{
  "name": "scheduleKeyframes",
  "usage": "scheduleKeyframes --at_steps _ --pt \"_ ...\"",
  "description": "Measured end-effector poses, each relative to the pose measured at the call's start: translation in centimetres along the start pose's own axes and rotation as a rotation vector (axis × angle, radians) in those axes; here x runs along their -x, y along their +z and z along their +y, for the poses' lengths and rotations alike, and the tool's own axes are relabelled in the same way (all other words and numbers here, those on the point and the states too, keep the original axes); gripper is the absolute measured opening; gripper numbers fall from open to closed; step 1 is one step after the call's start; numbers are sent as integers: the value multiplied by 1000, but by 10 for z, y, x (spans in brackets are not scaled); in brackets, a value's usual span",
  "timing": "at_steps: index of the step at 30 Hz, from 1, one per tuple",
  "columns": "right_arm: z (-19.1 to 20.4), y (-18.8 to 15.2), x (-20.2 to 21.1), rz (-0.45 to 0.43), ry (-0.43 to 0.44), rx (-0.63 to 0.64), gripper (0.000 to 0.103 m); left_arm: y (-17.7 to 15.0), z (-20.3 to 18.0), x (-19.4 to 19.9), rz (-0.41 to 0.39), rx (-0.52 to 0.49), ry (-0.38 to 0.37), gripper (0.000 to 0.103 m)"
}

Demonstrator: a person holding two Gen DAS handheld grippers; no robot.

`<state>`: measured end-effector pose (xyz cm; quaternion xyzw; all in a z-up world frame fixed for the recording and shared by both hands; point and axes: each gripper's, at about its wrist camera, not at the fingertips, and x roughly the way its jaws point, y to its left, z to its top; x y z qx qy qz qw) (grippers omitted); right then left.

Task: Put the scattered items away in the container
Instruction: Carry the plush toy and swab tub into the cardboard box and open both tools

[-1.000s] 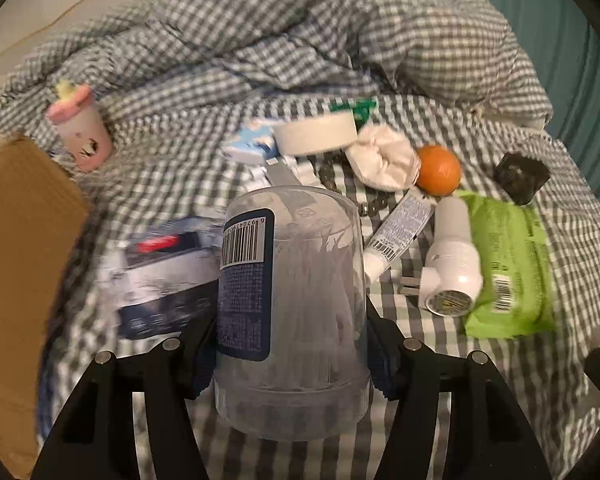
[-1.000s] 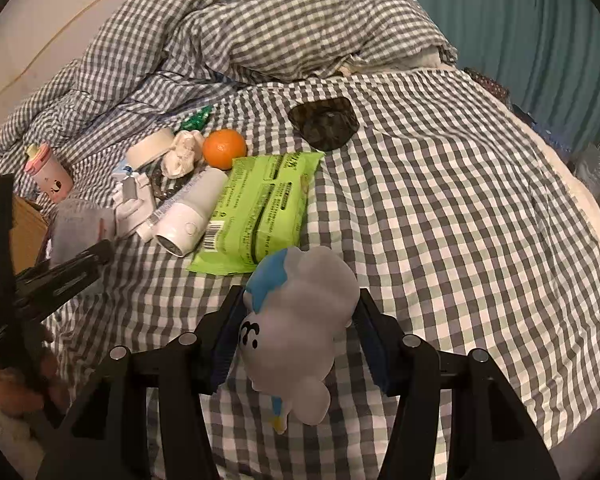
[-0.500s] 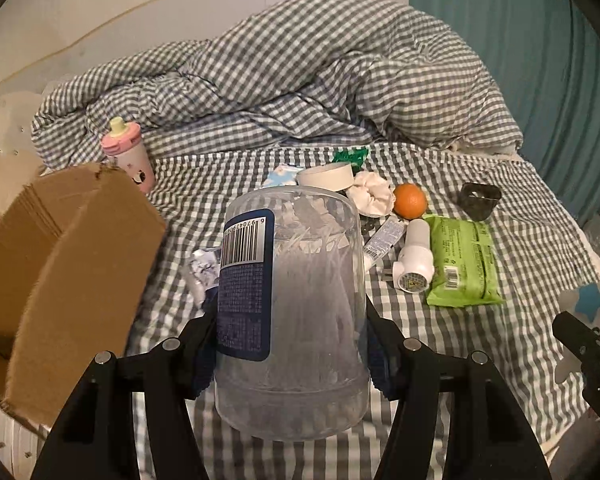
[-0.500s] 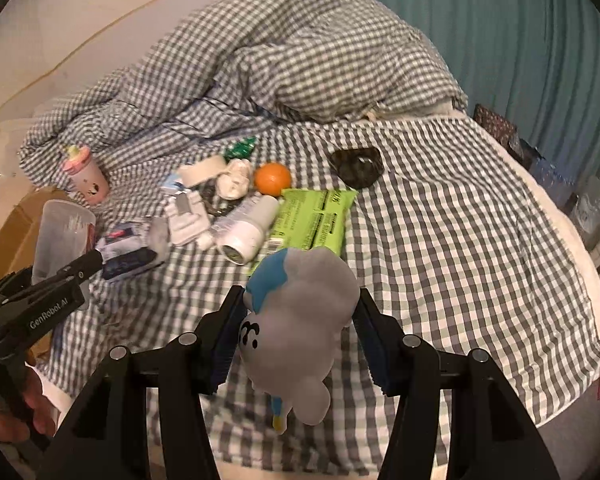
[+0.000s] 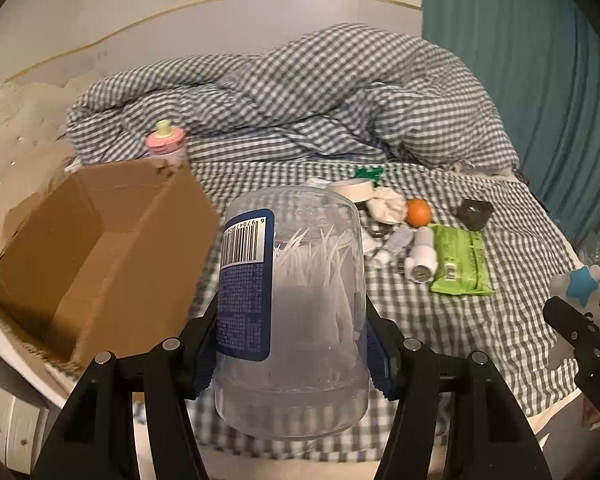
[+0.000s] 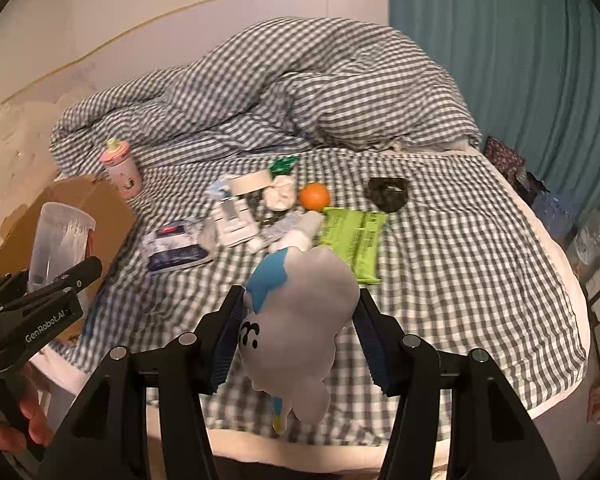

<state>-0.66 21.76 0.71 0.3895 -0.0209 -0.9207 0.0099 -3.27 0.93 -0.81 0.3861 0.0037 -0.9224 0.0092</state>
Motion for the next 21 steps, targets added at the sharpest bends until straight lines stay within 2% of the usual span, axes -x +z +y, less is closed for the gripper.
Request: scheduleKeyframes --at_steps 4,10,16,21 --pt "32 14 4 -3 17 48 54 7 29 8 4 31 20 63" --pt "74 27 6 -9 47 94 54 22 77 20 -31 80 42 63" --pt "131 42 -8 1 132 148 54 33 139 15 -34 138 112 63" --pt "191 53 -28 23 221 198 54 28 191 -1 7 174 185 63"
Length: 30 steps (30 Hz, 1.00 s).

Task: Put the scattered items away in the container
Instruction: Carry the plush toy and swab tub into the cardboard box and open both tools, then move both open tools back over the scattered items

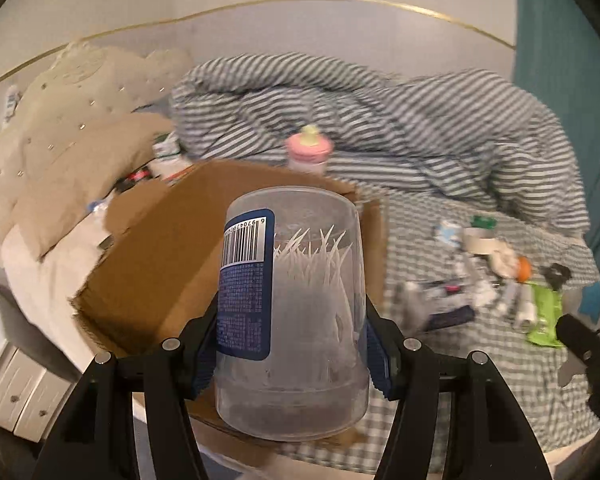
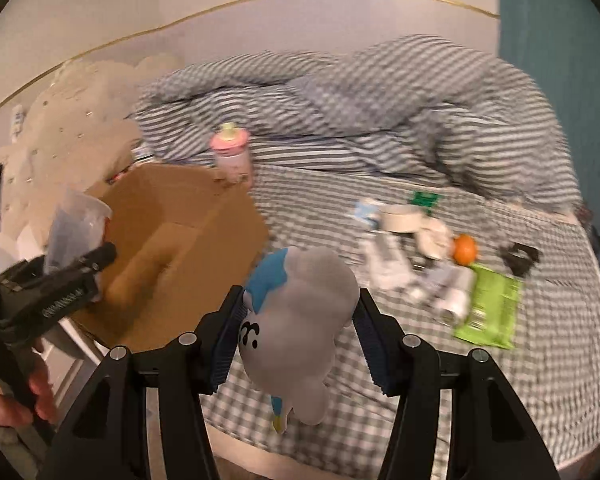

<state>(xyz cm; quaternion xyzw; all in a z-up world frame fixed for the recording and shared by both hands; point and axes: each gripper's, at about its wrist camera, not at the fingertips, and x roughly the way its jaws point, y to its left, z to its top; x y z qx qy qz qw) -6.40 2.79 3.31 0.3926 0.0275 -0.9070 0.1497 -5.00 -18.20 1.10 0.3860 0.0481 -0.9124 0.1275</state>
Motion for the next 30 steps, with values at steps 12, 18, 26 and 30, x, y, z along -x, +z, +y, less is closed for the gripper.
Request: scheduleKeyframes --at_steps 12,18,26,30 --pt "97 50 -87 91 205 73 54 -8 76 -58 99 107 75 63" --pt "117 65 -122 121 202 76 84 -11 80 -64 107 101 59 90" --pt "94 60 -91 57 148 45 92 -9 60 -52 84 72 49 94" --pt "54 48 -68 40 93 10 92 -10 36 -36 61 55 11 94"
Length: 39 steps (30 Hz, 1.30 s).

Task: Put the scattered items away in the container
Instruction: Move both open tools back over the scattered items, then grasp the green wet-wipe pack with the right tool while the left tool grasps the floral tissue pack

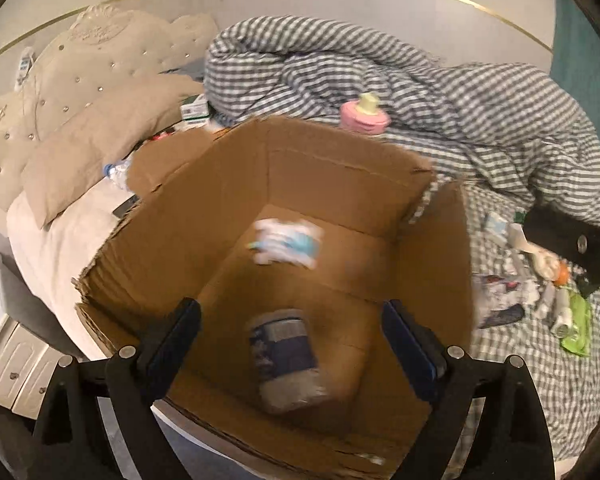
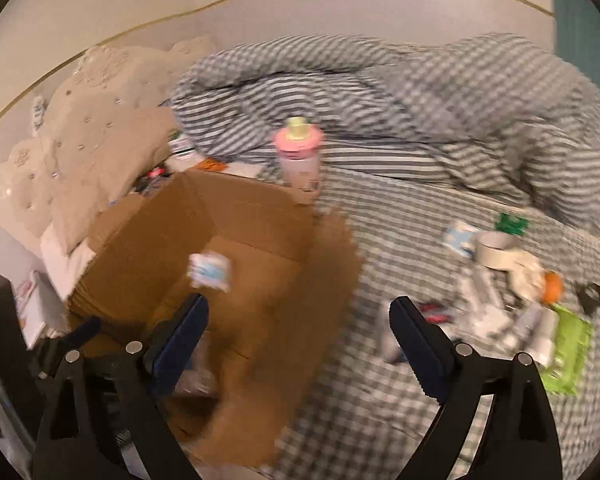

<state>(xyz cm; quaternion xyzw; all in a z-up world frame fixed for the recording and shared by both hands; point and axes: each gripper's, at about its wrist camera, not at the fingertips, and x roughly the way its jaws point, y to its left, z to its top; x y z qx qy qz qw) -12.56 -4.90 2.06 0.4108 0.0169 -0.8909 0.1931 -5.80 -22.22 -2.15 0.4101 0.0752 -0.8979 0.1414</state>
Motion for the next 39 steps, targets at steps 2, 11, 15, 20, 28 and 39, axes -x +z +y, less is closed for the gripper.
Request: scheduleKeyframes --at_steps 2,11,15,20,28,39 --pt "-23 -10 17 -16 -38 -28 92 -2 -15 7 -10 -12 -21 95" --pt "-167 -72 87 -39 -218 -209 92 -26 -114 34 -48 -97 -129 102" --pt "-225 -98 100 -41 -276 -295 92 -42 -155 29 -28 -146 -153 103" --pt "-274 -129 96 -48 -256 -343 92 -53 -202 10 -23 -218 -157 103" --pt "-327 -143 60 31 -277 -389 92 -50 -241 -53 20 -345 -157 103" --pt "-354 -122 -5 117 -309 -383 92 -46 -256 -128 97 -388 -153 103"
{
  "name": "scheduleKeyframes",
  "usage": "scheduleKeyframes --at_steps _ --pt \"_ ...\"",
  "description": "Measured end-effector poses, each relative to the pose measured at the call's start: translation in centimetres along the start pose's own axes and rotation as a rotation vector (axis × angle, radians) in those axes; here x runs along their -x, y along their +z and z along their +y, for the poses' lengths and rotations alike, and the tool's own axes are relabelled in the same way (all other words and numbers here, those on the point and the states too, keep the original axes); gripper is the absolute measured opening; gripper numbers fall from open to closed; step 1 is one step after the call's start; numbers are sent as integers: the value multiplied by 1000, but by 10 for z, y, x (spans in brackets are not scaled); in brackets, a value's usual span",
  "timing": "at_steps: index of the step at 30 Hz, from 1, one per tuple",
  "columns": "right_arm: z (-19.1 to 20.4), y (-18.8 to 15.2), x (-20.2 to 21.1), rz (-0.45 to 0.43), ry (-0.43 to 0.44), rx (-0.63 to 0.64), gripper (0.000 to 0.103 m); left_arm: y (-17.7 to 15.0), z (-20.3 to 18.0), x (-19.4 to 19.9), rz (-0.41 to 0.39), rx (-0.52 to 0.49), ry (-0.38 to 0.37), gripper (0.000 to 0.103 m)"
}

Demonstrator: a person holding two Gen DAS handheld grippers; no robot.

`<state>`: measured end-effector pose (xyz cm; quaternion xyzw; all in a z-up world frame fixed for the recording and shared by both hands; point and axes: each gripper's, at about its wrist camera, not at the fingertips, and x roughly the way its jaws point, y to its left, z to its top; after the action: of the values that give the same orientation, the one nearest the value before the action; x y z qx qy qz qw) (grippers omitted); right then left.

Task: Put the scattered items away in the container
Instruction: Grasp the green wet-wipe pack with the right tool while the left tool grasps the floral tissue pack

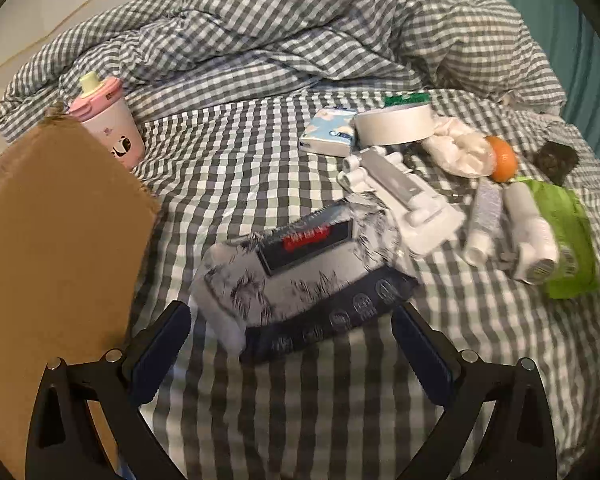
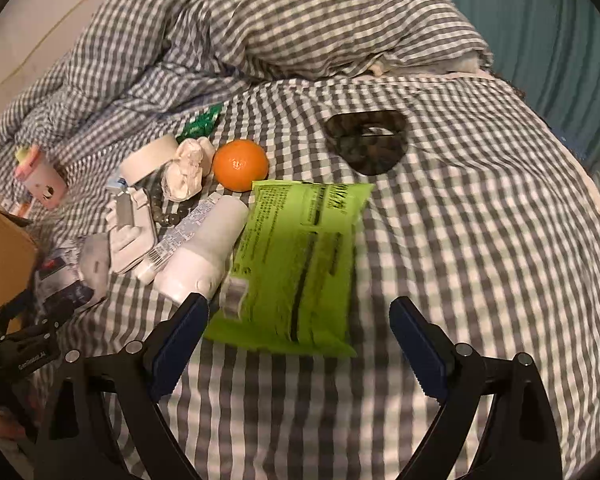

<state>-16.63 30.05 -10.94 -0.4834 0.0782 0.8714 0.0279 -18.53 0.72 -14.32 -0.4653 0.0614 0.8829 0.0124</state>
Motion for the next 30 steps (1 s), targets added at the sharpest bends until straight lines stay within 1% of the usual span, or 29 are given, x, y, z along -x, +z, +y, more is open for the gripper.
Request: scheduleKeyframes --at_steps 2,7,11,13,15,17,18,19,22,23,25,28,30 --pt "4 6 -12 14 -11 6 92 4 -2 -11 14 -10 -1 103" --pt "12 16 -44 66 -51 23 92 14 -3 -31 -15 -17 20 103" --pt "15 18 -71 102 -110 43 93 22 6 -42 -44 20 -9 103" --pt "18 18 -80 105 -138 63 97 24 10 -46 -56 28 -27 103" --pt "18 18 -80 92 -142 60 99 23 11 -43 -59 29 -23 103" --pt "17 17 -79 90 -139 58 99 19 10 -39 -39 30 -2 103" --pt "17 16 -79 86 -139 60 100 16 10 -36 -21 44 -9 103" --pt "18 15 -79 81 -140 63 100 14 11 -36 6 71 -33 103" --pt "22 15 -79 66 -143 67 100 8 18 -41 79 172 -136 103" --pt "22 15 -79 64 -143 67 100 7 20 -43 92 199 -159 103" --pt "23 15 -79 63 -145 69 100 8 18 -45 99 211 -159 103" --pt "23 16 -80 63 -143 68 100 15 7 -51 105 165 -133 103" --pt "23 15 -80 60 -139 68 100 19 7 -55 117 168 -133 103"
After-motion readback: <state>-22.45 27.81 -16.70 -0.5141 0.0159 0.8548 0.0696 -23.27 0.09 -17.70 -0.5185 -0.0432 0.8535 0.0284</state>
